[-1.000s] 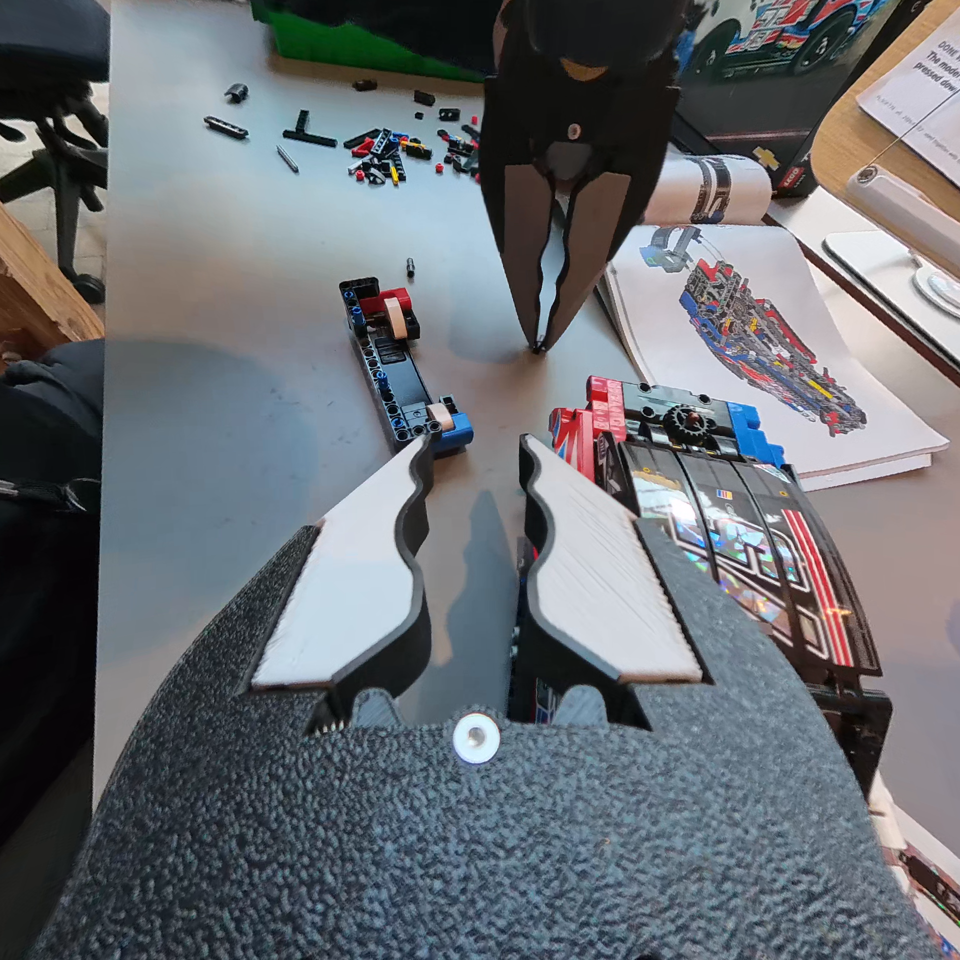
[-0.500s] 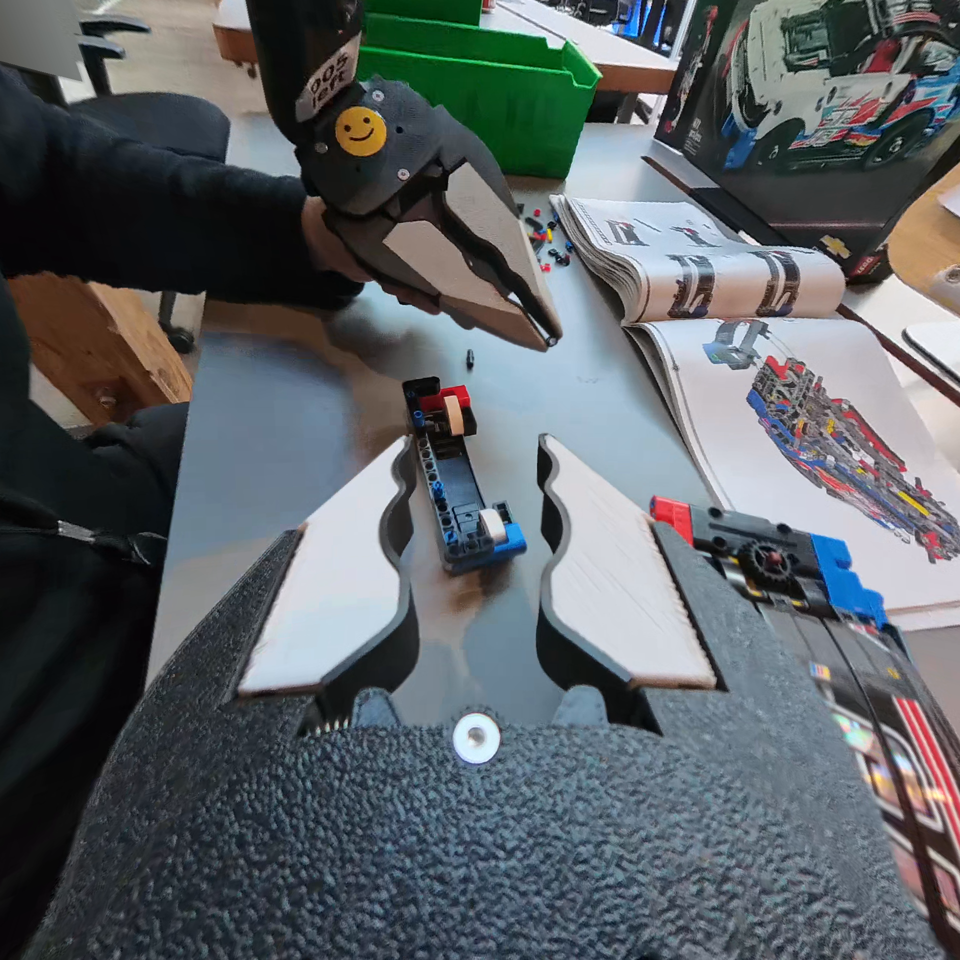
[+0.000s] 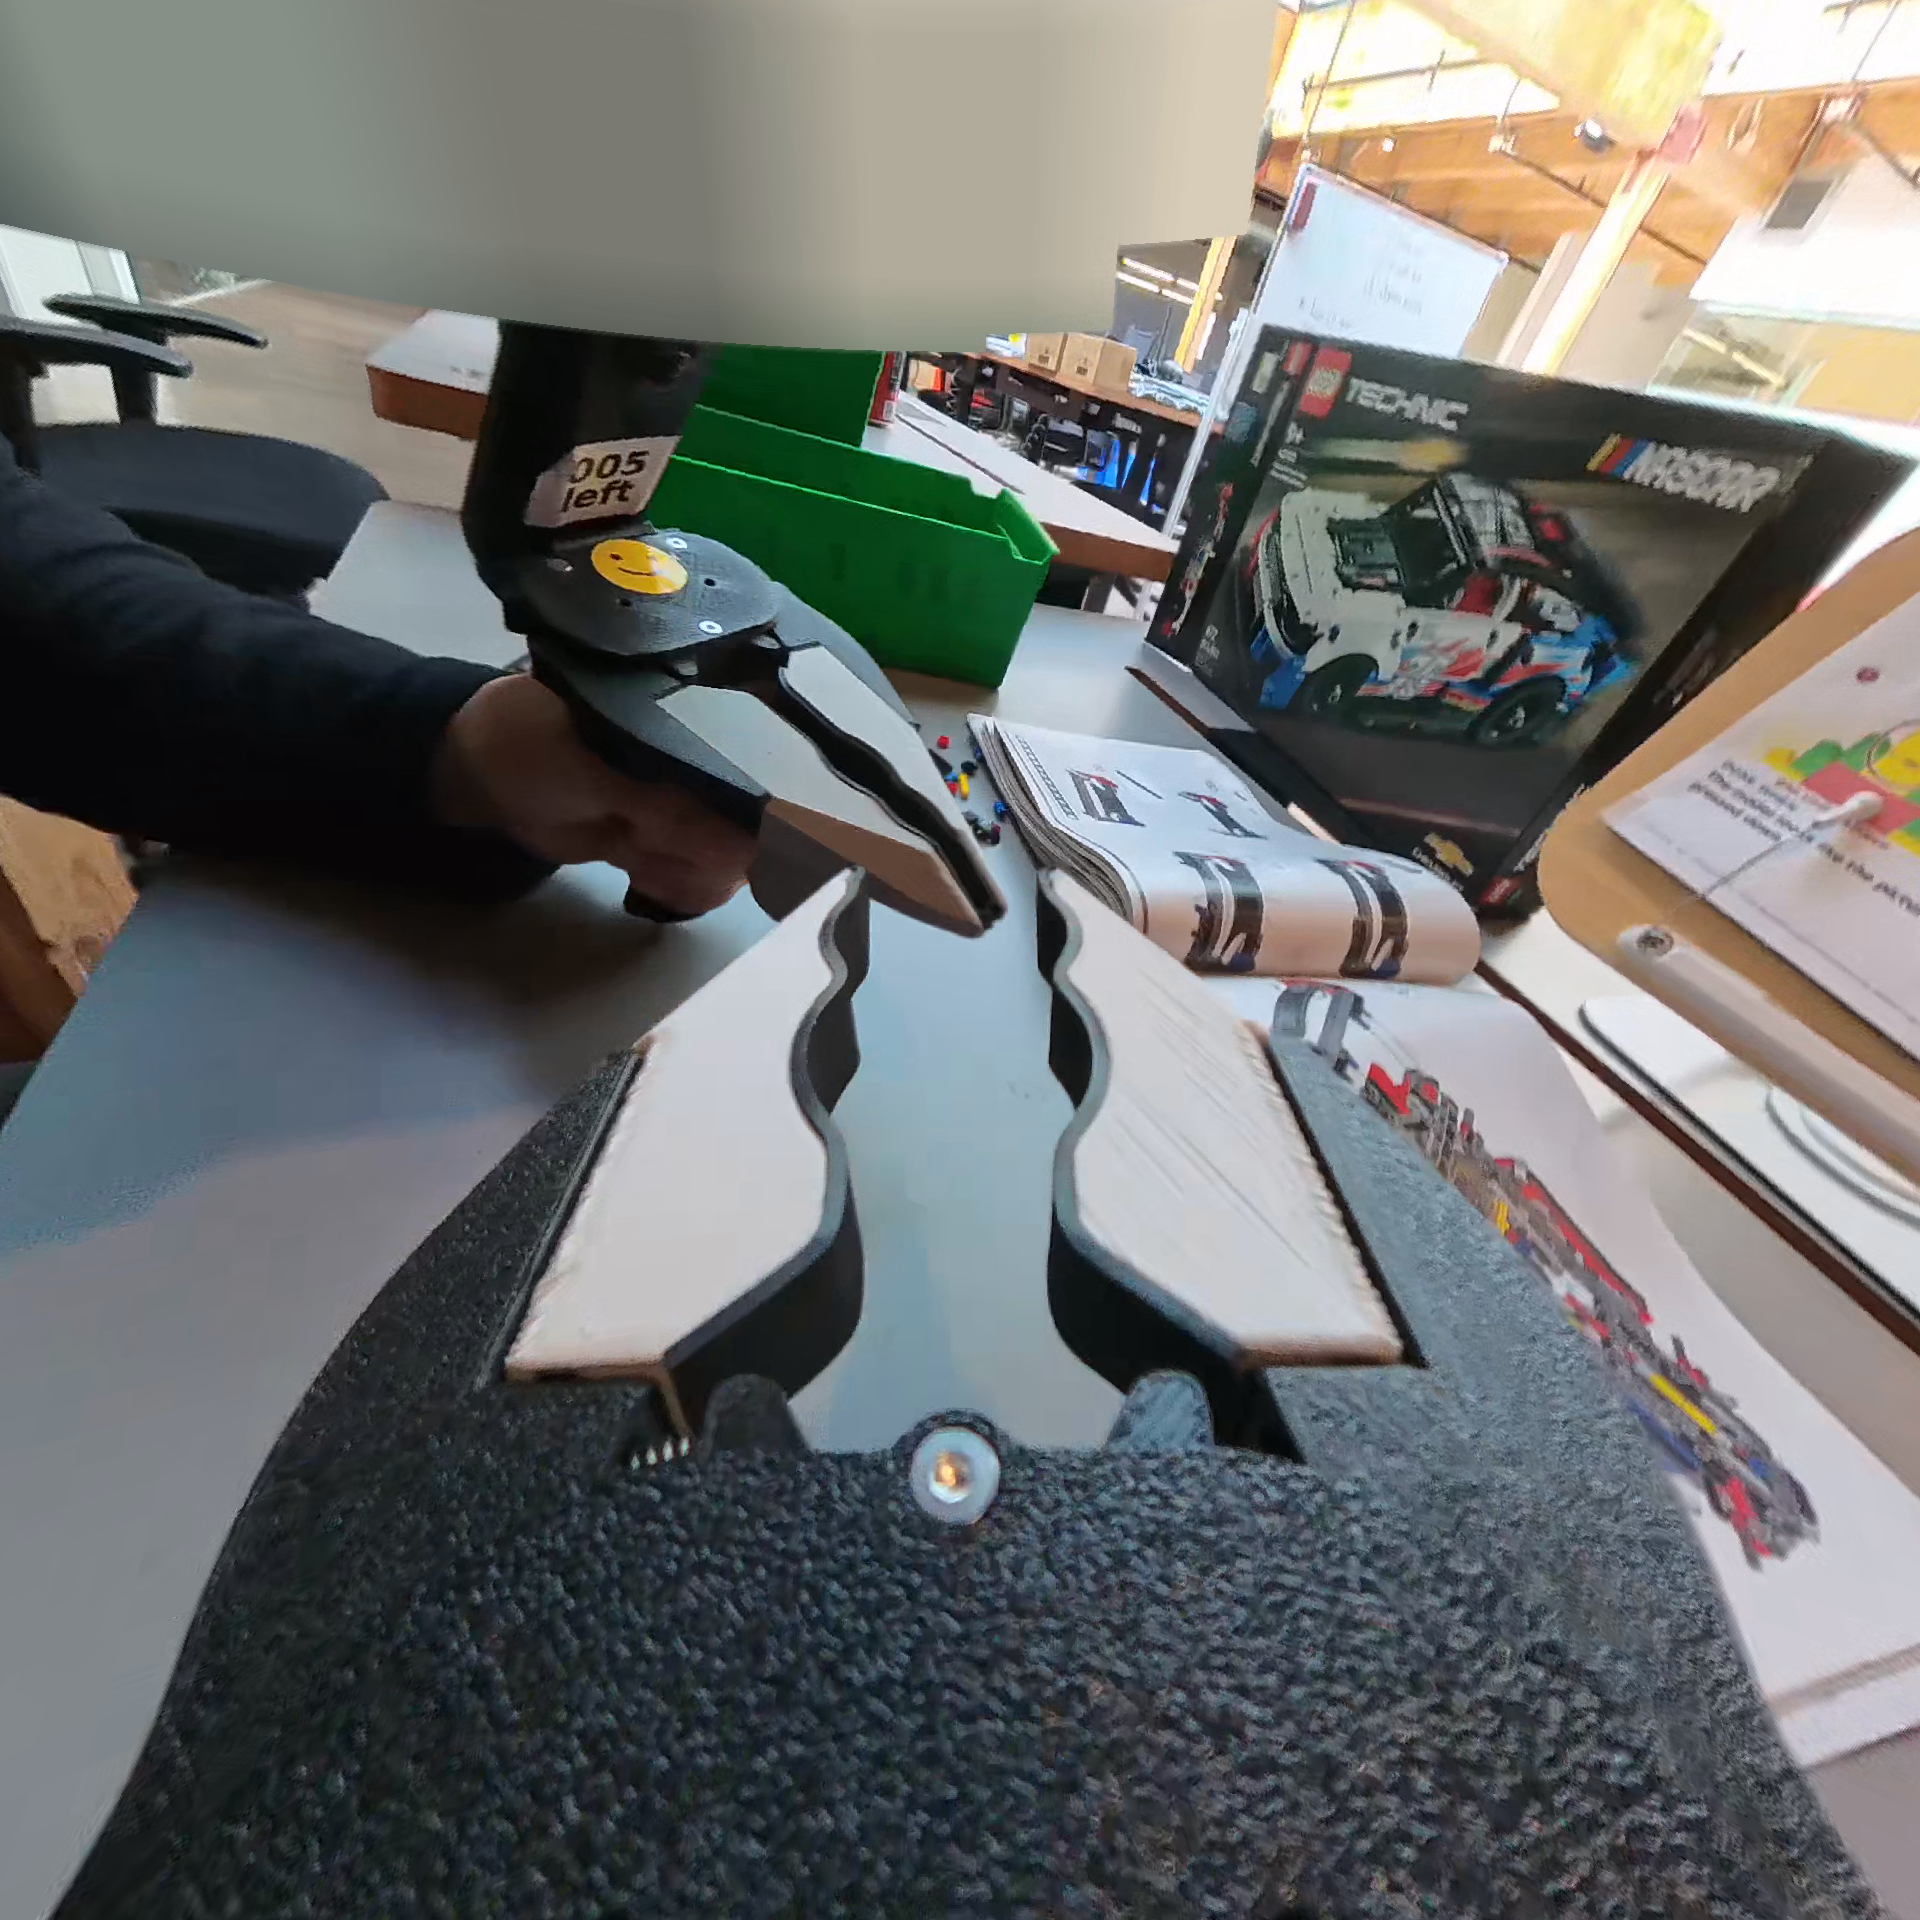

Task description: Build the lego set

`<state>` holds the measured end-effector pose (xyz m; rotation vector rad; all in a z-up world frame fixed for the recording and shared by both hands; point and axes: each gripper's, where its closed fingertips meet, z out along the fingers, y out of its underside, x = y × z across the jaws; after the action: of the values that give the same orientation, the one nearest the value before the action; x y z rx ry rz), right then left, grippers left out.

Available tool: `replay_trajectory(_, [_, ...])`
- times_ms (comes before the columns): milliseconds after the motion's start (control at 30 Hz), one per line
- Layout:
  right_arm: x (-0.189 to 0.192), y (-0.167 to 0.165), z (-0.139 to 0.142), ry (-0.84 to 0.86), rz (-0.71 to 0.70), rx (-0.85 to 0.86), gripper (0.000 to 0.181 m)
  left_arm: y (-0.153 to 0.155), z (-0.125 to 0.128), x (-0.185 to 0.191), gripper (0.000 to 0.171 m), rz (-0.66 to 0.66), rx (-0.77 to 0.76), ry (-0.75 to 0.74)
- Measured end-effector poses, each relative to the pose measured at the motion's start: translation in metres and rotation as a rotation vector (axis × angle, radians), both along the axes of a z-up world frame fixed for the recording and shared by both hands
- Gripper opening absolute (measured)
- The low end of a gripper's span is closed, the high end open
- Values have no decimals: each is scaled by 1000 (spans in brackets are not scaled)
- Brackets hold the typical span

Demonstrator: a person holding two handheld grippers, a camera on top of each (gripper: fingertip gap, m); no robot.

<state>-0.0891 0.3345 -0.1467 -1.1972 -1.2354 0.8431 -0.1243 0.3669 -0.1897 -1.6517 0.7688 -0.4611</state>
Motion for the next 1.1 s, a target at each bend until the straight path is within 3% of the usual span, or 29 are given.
replay_trajectory(133, [-9,-15,-9,-55,9,97,30,3,-6,0,3,20,30,70])
replay_trajectory(333, [-12,-38,-14,-18,98,-13,26,4,-3,1,3,12,-6,-7])
replay_trajectory(800, [-4,-26,-19,-37,51,-49,22,0,5,13,3,-15,103,37])
replay_trajectory(967, [3,-29,0,46,31,-20,21,-2,18,7,3,-9,122,-12])
replay_trajectory(1100, [10,-29,16,119,17,12,14,-1,21,4,3,5,213,62])
